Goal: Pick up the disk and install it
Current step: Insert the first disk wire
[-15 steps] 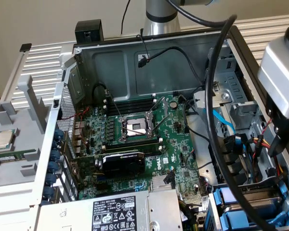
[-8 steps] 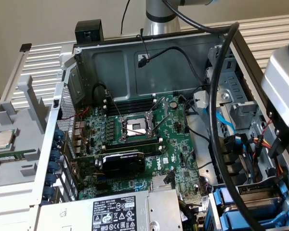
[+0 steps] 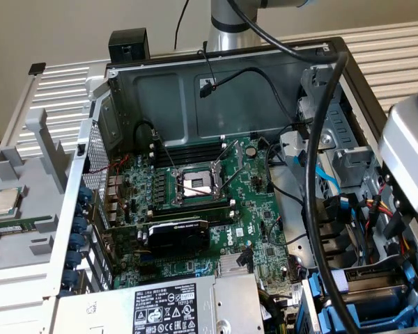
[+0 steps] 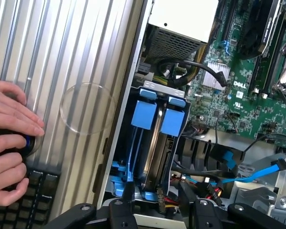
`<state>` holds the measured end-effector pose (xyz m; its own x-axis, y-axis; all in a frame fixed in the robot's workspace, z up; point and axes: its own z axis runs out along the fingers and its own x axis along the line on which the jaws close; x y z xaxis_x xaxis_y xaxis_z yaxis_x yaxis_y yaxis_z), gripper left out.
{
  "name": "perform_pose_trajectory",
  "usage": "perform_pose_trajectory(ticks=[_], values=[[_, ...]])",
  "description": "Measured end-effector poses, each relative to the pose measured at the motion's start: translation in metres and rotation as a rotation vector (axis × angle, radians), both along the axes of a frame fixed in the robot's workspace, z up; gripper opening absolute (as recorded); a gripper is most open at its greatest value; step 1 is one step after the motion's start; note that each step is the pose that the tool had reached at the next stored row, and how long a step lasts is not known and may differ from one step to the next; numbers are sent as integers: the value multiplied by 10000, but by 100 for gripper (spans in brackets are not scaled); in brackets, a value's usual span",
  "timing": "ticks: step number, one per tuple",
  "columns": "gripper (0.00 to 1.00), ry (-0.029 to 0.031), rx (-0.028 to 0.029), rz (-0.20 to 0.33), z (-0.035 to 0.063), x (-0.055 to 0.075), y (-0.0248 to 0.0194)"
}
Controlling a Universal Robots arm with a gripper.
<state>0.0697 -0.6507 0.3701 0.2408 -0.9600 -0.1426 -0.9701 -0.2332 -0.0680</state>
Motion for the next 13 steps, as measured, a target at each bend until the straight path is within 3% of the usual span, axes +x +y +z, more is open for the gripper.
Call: perform_pose_trajectory(ticks=[4, 9, 13], values=[[49, 10, 61, 138, -31, 6, -12], [49, 32, 63, 159, -32, 36, -14], [49, 211, 71, 205, -44, 80, -21]])
